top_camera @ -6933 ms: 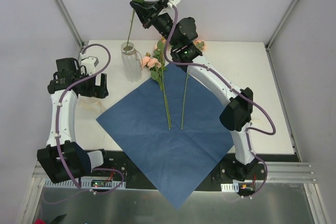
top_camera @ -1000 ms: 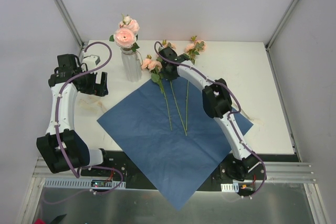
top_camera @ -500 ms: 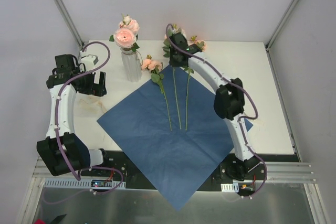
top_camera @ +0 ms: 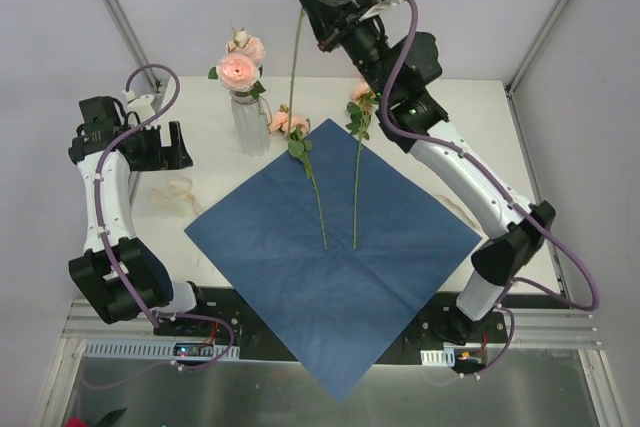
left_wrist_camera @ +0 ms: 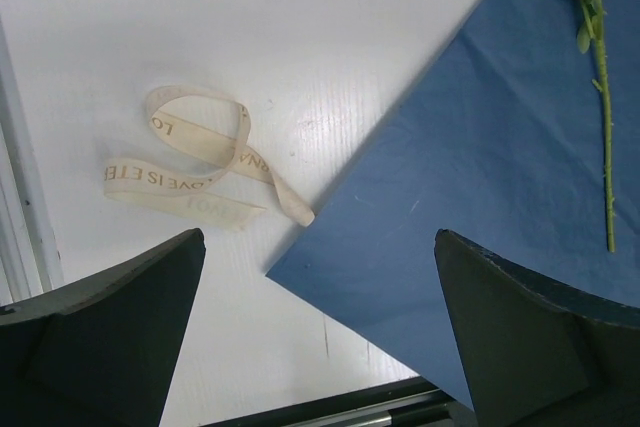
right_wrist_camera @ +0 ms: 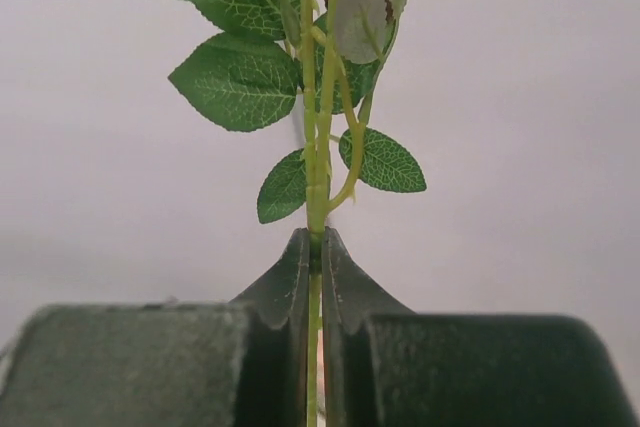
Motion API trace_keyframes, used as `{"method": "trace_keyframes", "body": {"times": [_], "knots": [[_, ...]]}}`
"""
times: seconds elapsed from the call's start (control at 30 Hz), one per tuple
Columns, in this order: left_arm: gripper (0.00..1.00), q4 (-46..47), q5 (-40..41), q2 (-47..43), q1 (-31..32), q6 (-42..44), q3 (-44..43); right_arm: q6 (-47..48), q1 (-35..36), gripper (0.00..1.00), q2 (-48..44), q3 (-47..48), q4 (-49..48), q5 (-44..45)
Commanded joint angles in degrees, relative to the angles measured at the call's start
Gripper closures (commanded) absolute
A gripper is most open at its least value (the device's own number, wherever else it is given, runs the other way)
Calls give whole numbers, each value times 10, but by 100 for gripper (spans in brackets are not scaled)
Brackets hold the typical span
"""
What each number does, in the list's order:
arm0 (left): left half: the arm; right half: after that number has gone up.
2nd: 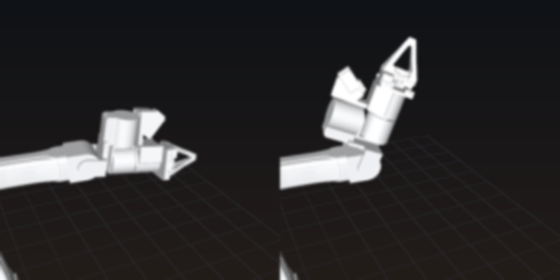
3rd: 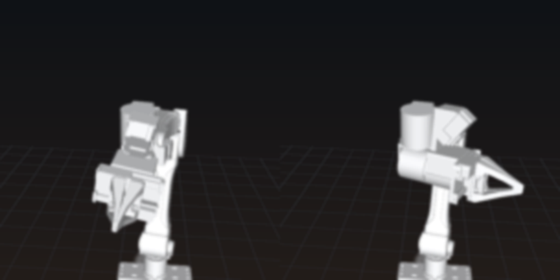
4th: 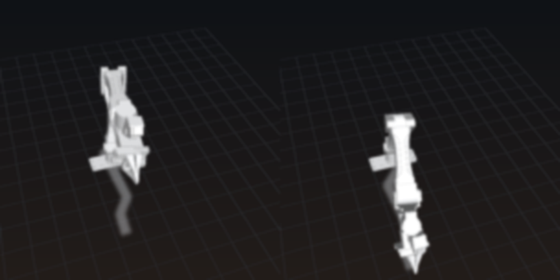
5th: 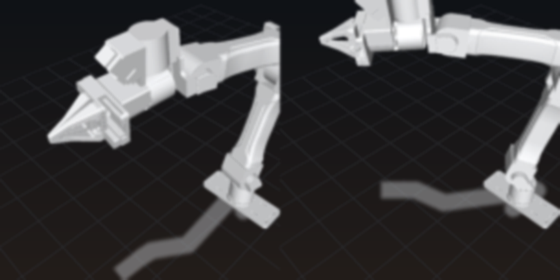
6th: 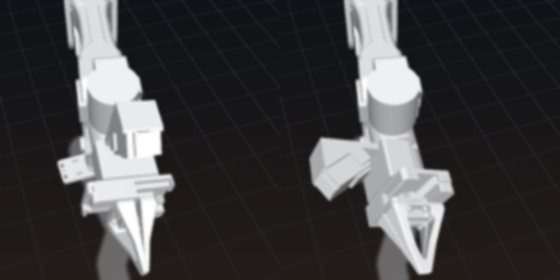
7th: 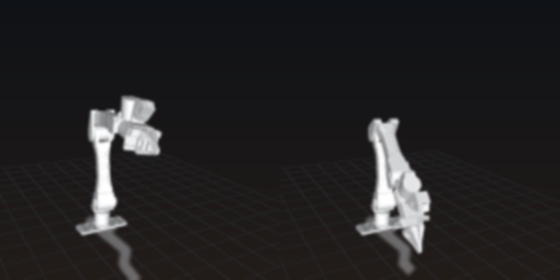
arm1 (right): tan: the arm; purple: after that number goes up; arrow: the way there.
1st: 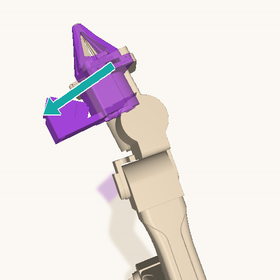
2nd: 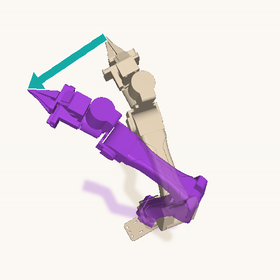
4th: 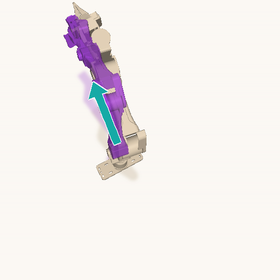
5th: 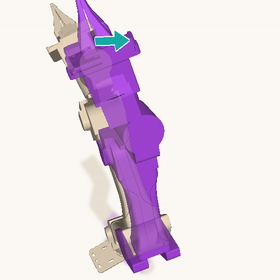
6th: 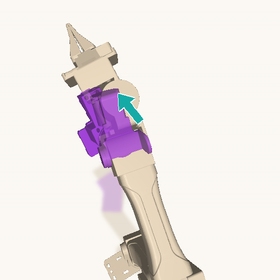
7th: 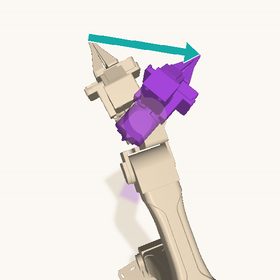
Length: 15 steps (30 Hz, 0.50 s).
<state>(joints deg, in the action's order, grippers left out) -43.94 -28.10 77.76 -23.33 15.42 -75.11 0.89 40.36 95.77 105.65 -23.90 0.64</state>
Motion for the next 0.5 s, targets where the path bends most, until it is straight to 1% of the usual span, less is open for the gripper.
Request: {"method": "trace_keyframes", "body": {"times": [0.0, 0.07, 0.13, 0.17, 0.27, 0.37, 0.47], "knots": [[1, -16, -36, -3, -2, -8, -11, 48, 33, 99, 83, 112, -152, -130], [1, -17, -41, -2, -4, -7, -10, 92, 49, 99, 117, 166, -151, -151], [1, -18, -44, -1, -5, -5, -12, 143, 69, 99, 150, 191, -157, -172], [1, -19, -45, 0, -5, -5, -13, 156, 74, 99, 159, 200, -178, -176], [1, -24, -45, 4, -7, -1, -18, 173, 82, 100, 200, 211, -226, -178], [1, -27, -40, 4, -6, 8, -20, 177, 81, 99, 239, 238, -256, -157], [1, -33, -31, 7, -7, 21, -25, 180, 78, 100, 281, 294, -257, -139]]}}
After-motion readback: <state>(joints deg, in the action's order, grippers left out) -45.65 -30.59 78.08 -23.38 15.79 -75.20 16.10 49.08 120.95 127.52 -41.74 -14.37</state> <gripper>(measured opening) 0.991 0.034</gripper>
